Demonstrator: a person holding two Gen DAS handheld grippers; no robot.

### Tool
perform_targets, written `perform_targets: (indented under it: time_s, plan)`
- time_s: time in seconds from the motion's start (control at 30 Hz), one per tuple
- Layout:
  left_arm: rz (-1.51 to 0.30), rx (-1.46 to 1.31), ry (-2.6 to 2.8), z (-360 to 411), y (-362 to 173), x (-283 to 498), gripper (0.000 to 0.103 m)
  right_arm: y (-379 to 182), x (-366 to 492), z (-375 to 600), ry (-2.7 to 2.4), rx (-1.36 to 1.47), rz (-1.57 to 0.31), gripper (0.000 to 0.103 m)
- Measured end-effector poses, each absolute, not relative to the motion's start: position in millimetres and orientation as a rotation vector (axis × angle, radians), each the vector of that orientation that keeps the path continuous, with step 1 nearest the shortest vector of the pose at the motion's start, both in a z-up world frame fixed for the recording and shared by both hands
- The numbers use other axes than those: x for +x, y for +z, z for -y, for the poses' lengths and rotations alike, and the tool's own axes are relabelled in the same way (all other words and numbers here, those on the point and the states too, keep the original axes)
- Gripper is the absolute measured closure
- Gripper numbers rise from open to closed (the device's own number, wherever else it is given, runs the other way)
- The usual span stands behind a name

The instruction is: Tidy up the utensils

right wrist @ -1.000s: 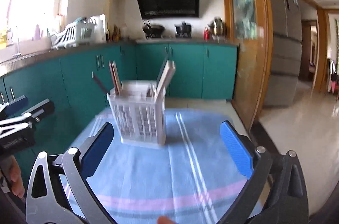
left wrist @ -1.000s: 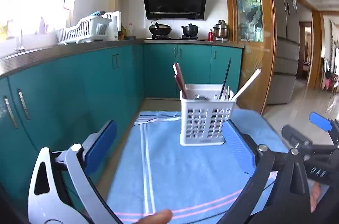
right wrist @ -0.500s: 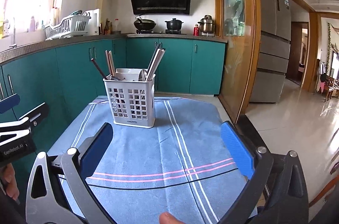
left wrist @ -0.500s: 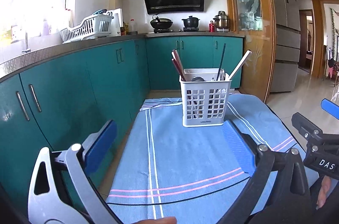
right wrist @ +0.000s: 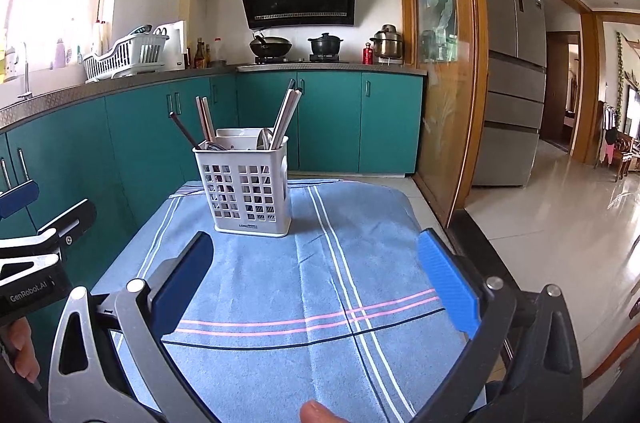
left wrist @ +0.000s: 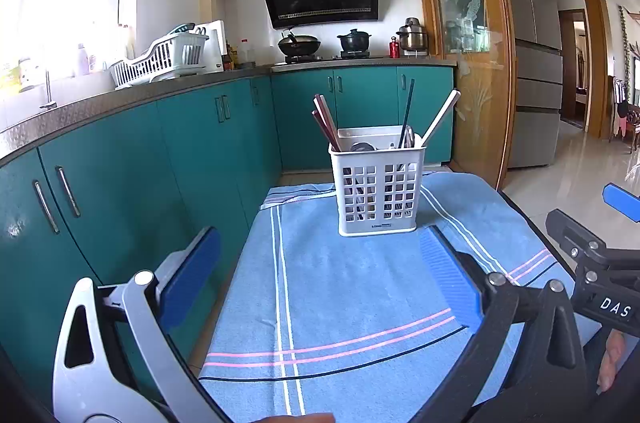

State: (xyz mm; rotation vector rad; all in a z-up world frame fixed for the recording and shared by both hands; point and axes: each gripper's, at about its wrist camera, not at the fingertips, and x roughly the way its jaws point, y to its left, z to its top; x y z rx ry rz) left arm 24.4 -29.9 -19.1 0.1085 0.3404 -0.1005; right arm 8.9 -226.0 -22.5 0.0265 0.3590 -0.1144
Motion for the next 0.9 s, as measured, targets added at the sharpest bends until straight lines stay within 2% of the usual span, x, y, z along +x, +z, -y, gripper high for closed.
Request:
perform_targets:
  time_s: [0.9]
  plan:
    - [-0.349, 0.109, -0.106, 27.0, -22.3, 25.3, 0.004, -21.5, 8.4, 226.6, -0.107, 0.022, -0.362, 0.003]
